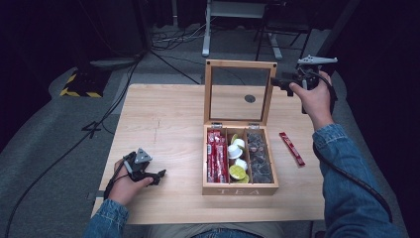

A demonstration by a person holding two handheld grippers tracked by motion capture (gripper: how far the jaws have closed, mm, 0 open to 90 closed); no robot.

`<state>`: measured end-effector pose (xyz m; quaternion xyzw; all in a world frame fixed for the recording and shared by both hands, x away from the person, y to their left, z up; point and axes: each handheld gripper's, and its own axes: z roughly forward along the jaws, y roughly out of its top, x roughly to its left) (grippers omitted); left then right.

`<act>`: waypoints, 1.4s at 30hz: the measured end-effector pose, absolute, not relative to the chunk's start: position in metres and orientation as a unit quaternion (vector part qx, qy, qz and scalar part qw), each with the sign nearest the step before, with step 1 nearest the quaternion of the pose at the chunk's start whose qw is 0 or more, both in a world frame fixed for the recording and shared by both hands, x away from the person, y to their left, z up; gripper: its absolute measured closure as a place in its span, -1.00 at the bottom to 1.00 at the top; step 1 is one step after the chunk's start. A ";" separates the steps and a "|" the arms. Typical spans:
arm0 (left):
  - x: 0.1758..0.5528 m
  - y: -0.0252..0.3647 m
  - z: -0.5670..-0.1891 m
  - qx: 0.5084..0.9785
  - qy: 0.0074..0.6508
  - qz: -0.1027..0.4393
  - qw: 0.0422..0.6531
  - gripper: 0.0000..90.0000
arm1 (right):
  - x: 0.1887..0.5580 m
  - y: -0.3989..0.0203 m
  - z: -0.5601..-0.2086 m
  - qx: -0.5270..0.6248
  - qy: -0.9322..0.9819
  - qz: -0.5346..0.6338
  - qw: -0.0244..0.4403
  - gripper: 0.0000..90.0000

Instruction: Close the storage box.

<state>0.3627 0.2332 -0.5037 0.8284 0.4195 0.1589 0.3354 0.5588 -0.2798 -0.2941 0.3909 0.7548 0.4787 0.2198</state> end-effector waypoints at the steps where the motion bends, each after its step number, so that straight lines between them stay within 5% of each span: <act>1: 0.363 0.233 -0.504 0.828 0.420 0.159 0.335 -0.67 | 0.563 -0.279 -0.294 0.391 0.754 0.479 0.222 -0.19; 21: 0.363 0.233 -0.504 0.827 0.421 0.161 0.334 -0.67 | 0.594 -0.259 -0.303 0.372 0.762 0.490 0.203 -0.08; 42: 0.364 0.233 -0.504 0.826 0.425 0.158 0.335 -0.67 | 0.543 -0.265 -0.277 0.323 0.783 0.484 0.222 0.11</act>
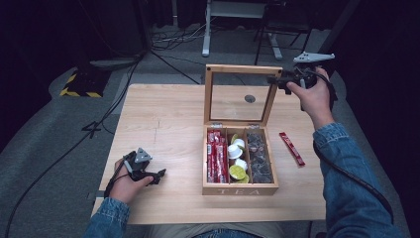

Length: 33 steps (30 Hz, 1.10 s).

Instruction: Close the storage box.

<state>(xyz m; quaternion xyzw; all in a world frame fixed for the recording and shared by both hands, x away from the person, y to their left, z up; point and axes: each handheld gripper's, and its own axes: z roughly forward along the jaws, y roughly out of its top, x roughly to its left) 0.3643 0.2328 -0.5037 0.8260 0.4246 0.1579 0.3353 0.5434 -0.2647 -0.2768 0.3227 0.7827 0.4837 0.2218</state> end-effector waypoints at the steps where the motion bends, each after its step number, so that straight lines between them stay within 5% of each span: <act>1: 0.365 0.233 -0.504 0.827 0.423 0.160 0.334 -0.67 | 0.540 -0.265 -0.276 0.320 0.784 0.483 0.223 0.11; 33: 0.370 0.229 -0.504 0.826 0.424 0.162 0.334 -0.70 | 0.431 -0.270 -0.279 0.266 0.807 0.471 0.237 0.13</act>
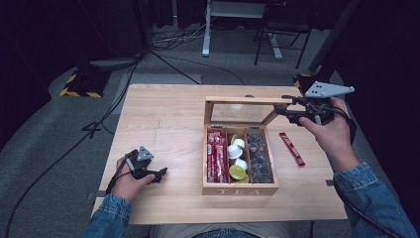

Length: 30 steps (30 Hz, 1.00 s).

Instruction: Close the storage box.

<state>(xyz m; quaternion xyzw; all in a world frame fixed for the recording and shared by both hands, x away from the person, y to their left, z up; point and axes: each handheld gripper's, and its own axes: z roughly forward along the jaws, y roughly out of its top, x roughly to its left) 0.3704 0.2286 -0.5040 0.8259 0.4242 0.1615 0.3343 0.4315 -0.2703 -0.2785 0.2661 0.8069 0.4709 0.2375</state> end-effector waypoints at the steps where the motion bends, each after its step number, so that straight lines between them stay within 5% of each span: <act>1: 0.370 0.229 -0.504 0.826 0.424 0.162 0.334 -0.70 | 0.428 -0.271 -0.280 0.264 0.808 0.470 0.237 0.13; 30: 0.370 0.229 -0.504 0.826 0.425 0.162 0.334 -0.70 | 0.359 -0.269 -0.324 0.240 0.831 0.437 0.245 0.04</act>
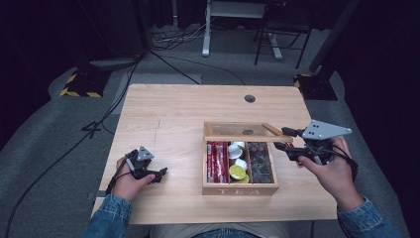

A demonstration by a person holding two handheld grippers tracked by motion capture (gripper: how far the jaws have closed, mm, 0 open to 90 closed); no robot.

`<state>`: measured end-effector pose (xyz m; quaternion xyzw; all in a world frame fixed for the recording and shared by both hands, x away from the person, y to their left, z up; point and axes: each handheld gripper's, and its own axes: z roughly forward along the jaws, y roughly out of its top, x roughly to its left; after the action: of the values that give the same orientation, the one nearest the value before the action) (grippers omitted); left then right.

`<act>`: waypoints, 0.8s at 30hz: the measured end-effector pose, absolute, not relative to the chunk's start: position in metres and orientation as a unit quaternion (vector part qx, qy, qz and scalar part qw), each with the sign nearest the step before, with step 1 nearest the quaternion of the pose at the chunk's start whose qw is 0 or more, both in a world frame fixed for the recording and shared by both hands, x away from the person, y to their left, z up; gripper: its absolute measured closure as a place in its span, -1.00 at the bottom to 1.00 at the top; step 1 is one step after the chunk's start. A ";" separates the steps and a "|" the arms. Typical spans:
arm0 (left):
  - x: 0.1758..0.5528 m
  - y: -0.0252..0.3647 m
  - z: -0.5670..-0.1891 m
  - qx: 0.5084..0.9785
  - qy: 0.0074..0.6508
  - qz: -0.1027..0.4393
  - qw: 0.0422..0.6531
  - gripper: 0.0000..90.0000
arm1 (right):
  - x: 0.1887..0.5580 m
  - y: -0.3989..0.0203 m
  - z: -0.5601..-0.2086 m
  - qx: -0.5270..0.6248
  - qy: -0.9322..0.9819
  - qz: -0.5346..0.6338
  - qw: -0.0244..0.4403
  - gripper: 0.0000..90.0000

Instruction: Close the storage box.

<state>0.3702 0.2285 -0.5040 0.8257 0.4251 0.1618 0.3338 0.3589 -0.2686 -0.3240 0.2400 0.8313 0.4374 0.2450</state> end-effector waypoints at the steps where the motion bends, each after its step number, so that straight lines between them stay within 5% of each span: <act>1: 0.370 0.229 -0.504 0.826 0.425 0.162 0.334 -0.70 | 0.357 -0.268 -0.326 0.239 0.832 0.436 0.247 0.03; 24: 0.370 0.229 -0.504 0.826 0.426 0.162 0.332 -0.70 | 0.331 -0.268 -0.363 0.221 0.837 0.418 0.275 -0.18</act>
<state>0.3699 0.2285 -0.5038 0.8259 0.4257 0.1620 0.3322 0.3306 -0.2678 -0.3630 0.2214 0.8370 0.4177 0.2754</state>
